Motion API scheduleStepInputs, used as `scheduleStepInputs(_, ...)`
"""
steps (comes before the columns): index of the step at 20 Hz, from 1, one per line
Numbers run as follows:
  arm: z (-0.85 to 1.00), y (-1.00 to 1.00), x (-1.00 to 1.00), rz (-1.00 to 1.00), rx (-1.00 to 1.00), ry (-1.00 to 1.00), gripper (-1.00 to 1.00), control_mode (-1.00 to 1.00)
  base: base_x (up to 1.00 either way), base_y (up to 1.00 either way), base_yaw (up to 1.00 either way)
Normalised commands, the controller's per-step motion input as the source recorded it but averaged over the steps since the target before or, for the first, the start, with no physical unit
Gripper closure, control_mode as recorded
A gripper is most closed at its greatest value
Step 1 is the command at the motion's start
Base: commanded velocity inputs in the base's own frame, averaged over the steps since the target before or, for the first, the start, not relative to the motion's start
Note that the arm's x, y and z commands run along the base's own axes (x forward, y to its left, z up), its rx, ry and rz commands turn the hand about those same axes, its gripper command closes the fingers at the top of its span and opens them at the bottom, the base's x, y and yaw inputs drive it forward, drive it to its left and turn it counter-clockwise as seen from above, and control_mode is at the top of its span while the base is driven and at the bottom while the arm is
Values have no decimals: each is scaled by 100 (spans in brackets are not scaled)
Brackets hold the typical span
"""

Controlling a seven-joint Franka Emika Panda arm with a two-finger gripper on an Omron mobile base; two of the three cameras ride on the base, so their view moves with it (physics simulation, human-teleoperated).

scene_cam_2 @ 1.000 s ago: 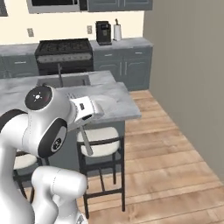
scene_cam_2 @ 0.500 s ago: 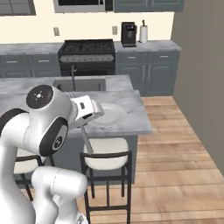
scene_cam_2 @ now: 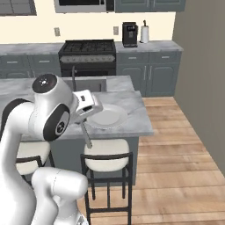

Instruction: Take the fork and place it on the left side of the plate. Then take the spoon and place it on the right side of the plate. Make sure they're directly next to the plate.

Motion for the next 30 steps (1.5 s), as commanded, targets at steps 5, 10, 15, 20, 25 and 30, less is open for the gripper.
scheduleStepInputs(5,-1,48,51,3,0,11,100,-100,0,0,0)
scheduleStepInputs(10,-5,61,48,8,0,4,100,-100,0,0,0)
scheduleStepInputs(15,-14,59,30,6,0,0,100,-100,0,0,0)
scheduleStepInputs(20,-28,45,33,3,0,0,100,-100,0,0,0)
scheduleStepInputs(25,-48,23,47,1,0,0,100,-100,0,0,0)
scheduleStepInputs(30,-48,14,55,0,-1,0,100,-100,0,0,0)
